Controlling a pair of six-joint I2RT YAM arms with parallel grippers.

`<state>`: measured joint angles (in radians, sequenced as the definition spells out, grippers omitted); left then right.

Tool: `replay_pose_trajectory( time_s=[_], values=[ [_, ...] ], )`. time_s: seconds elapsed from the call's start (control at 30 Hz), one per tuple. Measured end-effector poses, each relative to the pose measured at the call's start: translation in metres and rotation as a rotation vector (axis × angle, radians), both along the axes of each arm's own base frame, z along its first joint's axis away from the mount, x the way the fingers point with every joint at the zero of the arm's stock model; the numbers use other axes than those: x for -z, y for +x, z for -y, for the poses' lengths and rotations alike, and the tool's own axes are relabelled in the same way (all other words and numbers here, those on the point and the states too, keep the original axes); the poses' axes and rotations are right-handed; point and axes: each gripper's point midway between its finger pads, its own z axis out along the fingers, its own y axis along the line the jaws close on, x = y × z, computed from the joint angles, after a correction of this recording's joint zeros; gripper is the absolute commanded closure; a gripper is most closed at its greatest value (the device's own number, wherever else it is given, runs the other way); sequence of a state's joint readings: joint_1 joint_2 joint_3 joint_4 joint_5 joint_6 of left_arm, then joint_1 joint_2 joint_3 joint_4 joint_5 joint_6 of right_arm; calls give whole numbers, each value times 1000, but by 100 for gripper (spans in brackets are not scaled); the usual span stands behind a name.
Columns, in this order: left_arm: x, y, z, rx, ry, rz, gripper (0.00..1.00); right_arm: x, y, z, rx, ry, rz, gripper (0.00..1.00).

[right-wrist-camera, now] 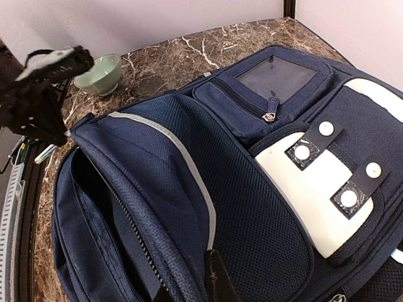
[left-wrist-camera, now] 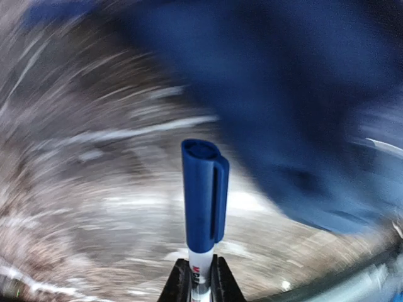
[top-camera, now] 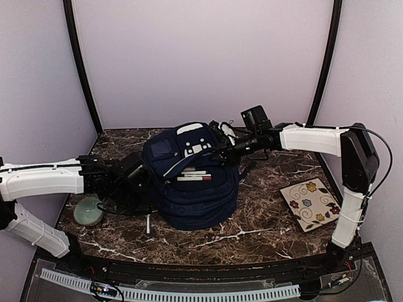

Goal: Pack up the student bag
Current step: Place the pen in the upper front pocket of the bag.

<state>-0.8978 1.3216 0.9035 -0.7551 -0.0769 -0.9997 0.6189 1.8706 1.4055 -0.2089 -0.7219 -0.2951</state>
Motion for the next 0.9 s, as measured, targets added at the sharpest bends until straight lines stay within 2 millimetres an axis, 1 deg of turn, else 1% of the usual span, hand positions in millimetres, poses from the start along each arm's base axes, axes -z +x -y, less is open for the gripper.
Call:
replay_pose_trajectory(
  time_s=[0.07, 0.13, 0.23, 0.3, 0.43, 0.57, 0.67, 0.73, 0.8, 0.9],
  values=[
    [-28, 5, 28, 99, -81, 97, 100, 0, 0, 0, 0, 0, 0, 100],
    [-46, 11, 49, 184, -137, 172, 100, 0, 0, 0, -1, 0, -1, 100],
    [-59, 23, 72, 296, -166, 246, 100, 0, 0, 0, -2, 1, -3, 100],
    [-63, 31, 89, 385, -167, 287, 100, 1, -1, 0, -5, 3, -5, 100],
    [-76, 47, 138, 625, -156, 392, 100, 4, -1, -2, -11, 5, -24, 100],
    [-93, 54, 181, 850, -127, 503, 100, 6, 0, -1, -10, 7, -36, 100],
    [-103, 62, 202, 971, -82, 579, 100, 5, 0, -1, -9, 9, -38, 100],
    [-105, 69, 213, 1048, -26, 633, 100, 5, 0, -1, -9, 9, -40, 100],
    [-100, 72, 217, 1104, 28, 658, 100, 5, 0, -1, -9, 9, -41, 100],
    [-87, 80, 222, 1207, 162, 692, 100, 4, 0, -2, -9, 9, -41, 100]
  ],
)
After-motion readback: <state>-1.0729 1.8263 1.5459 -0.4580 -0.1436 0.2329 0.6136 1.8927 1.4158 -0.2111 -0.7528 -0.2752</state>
